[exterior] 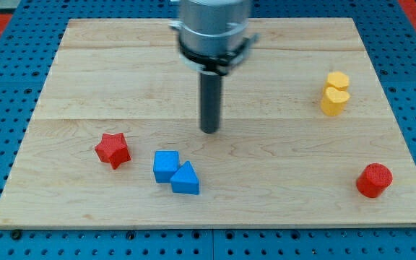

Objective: Point your arm at red star

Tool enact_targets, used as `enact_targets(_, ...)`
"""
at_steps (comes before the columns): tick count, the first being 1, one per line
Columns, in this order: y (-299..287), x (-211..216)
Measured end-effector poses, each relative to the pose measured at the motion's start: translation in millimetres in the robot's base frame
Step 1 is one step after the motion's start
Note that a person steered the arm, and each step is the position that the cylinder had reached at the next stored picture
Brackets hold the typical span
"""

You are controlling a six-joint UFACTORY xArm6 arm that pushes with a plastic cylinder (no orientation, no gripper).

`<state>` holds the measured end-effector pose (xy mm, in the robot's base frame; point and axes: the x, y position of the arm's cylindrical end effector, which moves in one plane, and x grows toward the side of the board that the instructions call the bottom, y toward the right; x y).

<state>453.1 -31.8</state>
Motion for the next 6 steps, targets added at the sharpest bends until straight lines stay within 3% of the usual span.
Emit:
enact_targets(2,-183.0,-15.5)
enact_targets(3,-217.8,-0.4)
enact_targets(4,-188.9,30.2)
enact_targets(6,-116.1,35.5)
